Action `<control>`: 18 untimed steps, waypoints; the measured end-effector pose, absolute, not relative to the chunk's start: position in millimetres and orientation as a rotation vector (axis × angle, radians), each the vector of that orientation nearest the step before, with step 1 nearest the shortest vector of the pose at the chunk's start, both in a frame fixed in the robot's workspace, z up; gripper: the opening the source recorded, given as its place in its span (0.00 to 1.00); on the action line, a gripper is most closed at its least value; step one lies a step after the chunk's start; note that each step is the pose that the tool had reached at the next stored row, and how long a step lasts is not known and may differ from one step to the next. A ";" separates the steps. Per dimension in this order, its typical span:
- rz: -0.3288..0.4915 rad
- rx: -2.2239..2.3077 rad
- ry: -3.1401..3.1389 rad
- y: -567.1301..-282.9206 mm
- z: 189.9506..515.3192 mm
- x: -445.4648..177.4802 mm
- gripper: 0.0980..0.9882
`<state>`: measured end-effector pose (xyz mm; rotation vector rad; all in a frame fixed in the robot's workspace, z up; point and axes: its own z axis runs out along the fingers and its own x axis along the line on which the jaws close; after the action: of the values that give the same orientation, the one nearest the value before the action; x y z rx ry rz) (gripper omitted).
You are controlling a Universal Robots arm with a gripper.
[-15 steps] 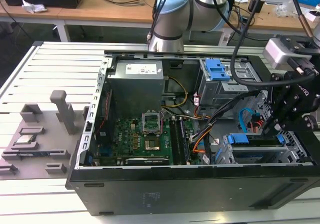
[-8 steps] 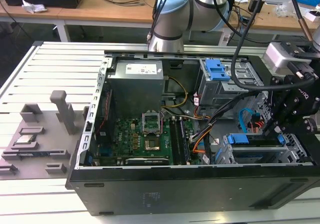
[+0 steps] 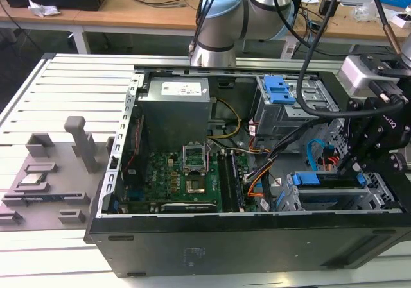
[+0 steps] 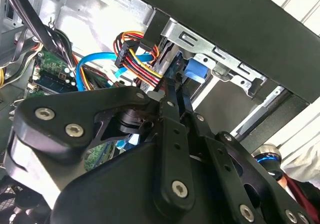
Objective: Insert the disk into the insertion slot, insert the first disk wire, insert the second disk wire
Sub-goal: 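Insert the first disk wire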
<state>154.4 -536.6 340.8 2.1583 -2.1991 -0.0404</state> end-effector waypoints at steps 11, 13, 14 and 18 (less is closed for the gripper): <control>-0.039 2.158 -2.199 -536.6 337.8 154.6 0.16; -0.039 2.158 -2.199 -536.2 345.8 154.6 0.16; -0.039 2.158 -2.199 -534.9 351.1 154.6 0.16; -0.038 2.157 -2.198 -527.1 377.6 154.5 0.01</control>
<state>154.5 -527.1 377.6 2.1574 -2.1984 -0.0384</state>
